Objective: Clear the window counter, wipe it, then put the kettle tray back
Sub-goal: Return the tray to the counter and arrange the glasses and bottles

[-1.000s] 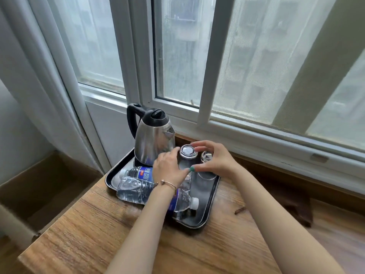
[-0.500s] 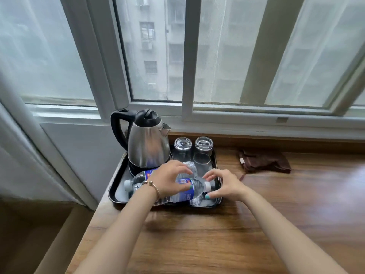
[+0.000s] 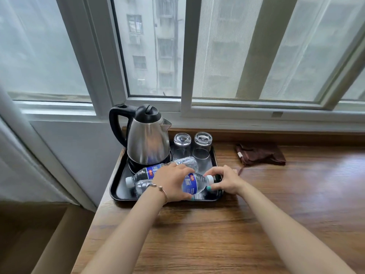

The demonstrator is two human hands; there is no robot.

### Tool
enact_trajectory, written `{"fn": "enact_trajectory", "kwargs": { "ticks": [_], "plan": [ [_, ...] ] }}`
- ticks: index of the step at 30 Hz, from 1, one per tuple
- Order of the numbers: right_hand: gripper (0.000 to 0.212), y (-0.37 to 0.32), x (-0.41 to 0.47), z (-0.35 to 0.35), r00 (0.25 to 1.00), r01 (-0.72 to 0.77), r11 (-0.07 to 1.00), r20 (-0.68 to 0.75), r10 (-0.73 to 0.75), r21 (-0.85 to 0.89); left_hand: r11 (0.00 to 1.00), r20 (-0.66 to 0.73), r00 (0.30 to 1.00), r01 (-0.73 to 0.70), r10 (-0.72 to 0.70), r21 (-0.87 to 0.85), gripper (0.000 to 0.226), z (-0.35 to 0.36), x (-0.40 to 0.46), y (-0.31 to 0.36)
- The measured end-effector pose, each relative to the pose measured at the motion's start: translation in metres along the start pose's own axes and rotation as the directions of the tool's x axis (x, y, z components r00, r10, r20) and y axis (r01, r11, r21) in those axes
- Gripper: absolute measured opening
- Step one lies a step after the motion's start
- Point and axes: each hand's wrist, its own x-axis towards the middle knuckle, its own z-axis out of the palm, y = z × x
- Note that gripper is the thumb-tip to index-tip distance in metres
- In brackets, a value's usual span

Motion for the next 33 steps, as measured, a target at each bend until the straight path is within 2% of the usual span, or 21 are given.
{"fn": "enact_trajectory", "kwargs": {
  "ticks": [3, 5, 13, 15, 20, 24, 28, 30, 33],
  "plan": [
    [0.037, 0.002, -0.002, -0.007, 0.998, 0.056, 0.981, -0.001, -0.057, 0.187, 0.998, 0.002, 0.999, 0.036, -0.036, -0.060, 0.086, -0.002, 0.002, 0.002],
    [0.039, 0.001, -0.004, -0.015, 0.997, 0.073, 0.966, -0.018, -0.070, 0.246, 0.994, -0.006, 0.998, 0.062, -0.063, -0.094, 0.082, -0.004, 0.002, 0.005],
    [0.038, -0.010, -0.014, -0.045, 0.985, 0.161, 0.909, -0.127, -0.120, 0.384, 0.980, -0.112, 0.989, 0.078, -0.100, -0.181, 0.063, -0.027, 0.014, 0.025],
    [0.038, -0.014, -0.016, -0.055, 0.984, 0.166, 0.879, -0.134, -0.117, 0.447, 0.974, -0.143, 0.982, 0.088, -0.120, -0.211, 0.062, -0.030, 0.018, 0.030],
    [0.041, -0.027, -0.022, -0.072, 0.983, 0.173, 0.869, -0.134, -0.124, 0.464, 0.942, -0.181, 0.969, 0.105, -0.169, -0.319, 0.061, -0.030, 0.027, 0.037],
    [0.045, -0.037, -0.023, -0.075, 0.983, 0.147, 0.820, -0.175, -0.059, 0.553, 0.897, -0.256, 0.935, 0.118, -0.245, -0.426, 0.056, -0.026, 0.033, 0.042],
    [0.042, -0.046, -0.019, -0.069, 0.991, 0.065, 0.801, -0.134, 0.019, 0.595, 0.844, -0.313, 0.889, 0.134, -0.334, -0.520, 0.054, -0.021, 0.043, 0.047],
    [0.040, -0.054, -0.017, -0.066, 0.988, 0.071, 0.785, -0.152, 0.029, 0.615, 0.817, -0.323, 0.872, 0.137, -0.368, -0.560, 0.055, -0.018, 0.049, 0.050],
    [0.054, -0.061, -0.014, -0.060, 0.983, 0.097, 0.752, -0.180, 0.030, 0.652, 0.773, -0.354, 0.834, 0.127, -0.423, -0.622, 0.058, -0.015, 0.059, 0.055]
  ]
}}
